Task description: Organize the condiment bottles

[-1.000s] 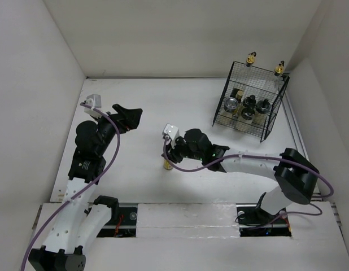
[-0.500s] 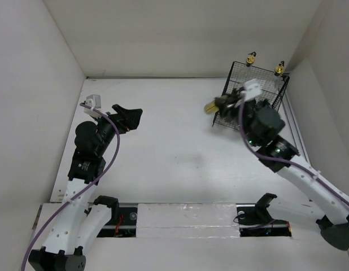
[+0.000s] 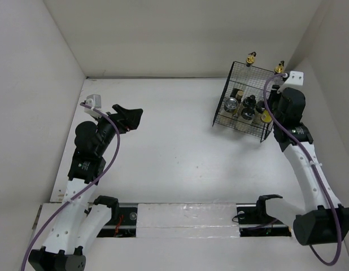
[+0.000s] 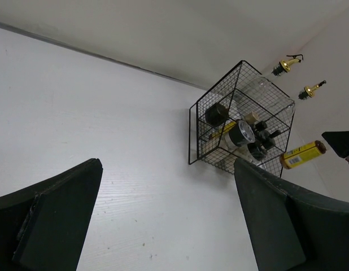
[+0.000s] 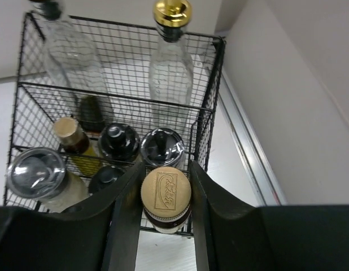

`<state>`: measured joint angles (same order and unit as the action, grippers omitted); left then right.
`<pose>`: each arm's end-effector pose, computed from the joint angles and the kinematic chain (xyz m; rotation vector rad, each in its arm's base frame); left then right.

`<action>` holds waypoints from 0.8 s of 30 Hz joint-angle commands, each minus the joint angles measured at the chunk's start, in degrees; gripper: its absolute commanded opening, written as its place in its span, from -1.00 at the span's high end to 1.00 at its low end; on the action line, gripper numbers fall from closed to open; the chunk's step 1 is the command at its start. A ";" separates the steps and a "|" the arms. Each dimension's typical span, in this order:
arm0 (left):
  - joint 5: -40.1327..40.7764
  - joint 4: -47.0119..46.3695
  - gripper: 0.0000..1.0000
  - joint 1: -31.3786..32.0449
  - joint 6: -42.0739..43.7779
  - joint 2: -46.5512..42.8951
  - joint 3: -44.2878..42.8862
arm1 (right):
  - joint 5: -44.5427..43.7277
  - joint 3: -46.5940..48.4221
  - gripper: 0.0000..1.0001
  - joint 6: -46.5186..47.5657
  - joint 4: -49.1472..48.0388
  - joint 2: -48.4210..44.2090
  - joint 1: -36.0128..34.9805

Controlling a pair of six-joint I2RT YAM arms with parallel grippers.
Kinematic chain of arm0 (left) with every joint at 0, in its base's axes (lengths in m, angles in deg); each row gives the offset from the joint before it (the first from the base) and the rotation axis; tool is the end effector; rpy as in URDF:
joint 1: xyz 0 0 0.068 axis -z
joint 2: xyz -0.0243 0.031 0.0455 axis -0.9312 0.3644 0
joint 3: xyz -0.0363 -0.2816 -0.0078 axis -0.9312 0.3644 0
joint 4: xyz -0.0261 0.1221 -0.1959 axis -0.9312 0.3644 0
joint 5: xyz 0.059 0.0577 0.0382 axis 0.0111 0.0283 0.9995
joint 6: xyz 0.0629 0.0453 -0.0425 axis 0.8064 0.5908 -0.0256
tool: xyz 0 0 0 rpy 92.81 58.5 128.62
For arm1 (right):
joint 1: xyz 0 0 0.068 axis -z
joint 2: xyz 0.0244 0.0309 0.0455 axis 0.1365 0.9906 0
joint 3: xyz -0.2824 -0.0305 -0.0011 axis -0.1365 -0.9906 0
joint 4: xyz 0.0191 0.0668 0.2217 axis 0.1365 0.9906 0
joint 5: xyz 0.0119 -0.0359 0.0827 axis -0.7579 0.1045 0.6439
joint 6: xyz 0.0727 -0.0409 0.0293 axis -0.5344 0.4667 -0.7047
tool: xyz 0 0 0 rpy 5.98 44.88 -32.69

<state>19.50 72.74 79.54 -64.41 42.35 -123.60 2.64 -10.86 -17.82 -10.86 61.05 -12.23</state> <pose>0.1639 -0.0494 0.3842 -0.0865 1.5002 -0.7708 0.2457 -0.0084 0.3851 0.1735 1.7521 -0.2695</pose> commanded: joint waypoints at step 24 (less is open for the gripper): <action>-0.04 -1.98 -0.98 0.24 -0.60 2.25 -2.55 | 6.83 -7.51 0.59 -6.40 -16.45 15.55 5.71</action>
<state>19.70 72.81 79.54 -64.48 44.95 -123.60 9.29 -18.38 -22.98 -21.01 77.16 -6.37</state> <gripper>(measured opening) 0.992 0.399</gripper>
